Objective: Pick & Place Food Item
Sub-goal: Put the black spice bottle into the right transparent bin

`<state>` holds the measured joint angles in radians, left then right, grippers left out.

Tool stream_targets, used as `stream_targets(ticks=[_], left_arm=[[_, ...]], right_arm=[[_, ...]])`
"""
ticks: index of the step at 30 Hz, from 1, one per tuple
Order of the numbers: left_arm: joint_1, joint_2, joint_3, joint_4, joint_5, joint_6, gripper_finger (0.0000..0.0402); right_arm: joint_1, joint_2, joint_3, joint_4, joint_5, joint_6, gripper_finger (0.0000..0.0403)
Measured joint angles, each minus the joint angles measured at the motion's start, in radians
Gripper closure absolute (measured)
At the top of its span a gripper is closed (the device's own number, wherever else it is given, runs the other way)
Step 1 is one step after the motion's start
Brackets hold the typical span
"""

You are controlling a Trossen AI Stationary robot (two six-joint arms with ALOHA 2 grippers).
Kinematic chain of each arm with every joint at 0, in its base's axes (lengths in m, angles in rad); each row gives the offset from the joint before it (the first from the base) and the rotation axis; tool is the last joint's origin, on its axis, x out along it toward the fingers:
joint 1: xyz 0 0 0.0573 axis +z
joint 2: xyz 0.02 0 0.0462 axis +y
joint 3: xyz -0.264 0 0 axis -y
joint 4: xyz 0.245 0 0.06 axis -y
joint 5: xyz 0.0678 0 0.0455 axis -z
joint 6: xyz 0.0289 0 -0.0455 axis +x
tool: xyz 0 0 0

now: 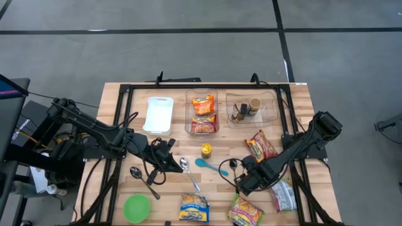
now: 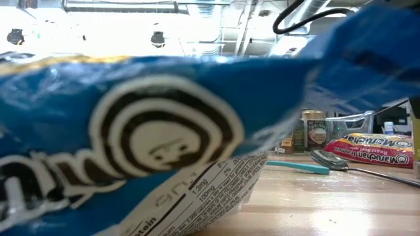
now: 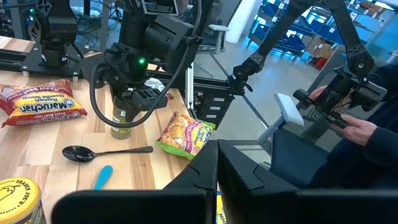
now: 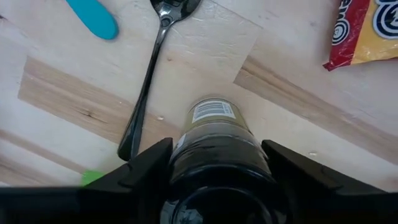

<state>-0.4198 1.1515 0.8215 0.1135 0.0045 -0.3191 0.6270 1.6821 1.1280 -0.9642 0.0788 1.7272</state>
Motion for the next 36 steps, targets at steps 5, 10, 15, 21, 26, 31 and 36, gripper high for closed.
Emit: stream_targets(ticks=[5,10,15,21,26,31,36], left_arm=[[0.0,0.0,0.0,0.0,0.0,0.0,0.0402],[0.0,0.0,0.0,0.0,0.0,0.0,0.0402],[0.0,0.0,0.0,0.0,0.0,0.0,0.0402],[0.0,0.0,0.0,0.0,0.0,0.0,0.0402],[0.0,0.0,0.0,0.0,0.0,0.0,0.0402],[0.0,0.0,0.0,0.0,0.0,0.0,0.0402],[0.0,0.0,0.0,0.0,0.0,0.0,0.0402]], right_arm=[[-0.001,0.0,0.0,0.002,0.007,-0.01,0.0207],[-0.001,0.0,0.0,0.012,0.023,-0.01,0.021],[-0.001,0.0,0.0,0.012,0.024,-0.01,0.021],[-0.002,0.0,0.0,0.014,0.004,-0.005,0.0203],[-0.002,0.0,0.0,0.019,0.0,0.018,0.0209],[-0.002,0.0,0.0,0.03,-0.015,0.018,0.0201],[-0.002,0.0,0.0,0.03,-0.026,0.019,0.0206]])
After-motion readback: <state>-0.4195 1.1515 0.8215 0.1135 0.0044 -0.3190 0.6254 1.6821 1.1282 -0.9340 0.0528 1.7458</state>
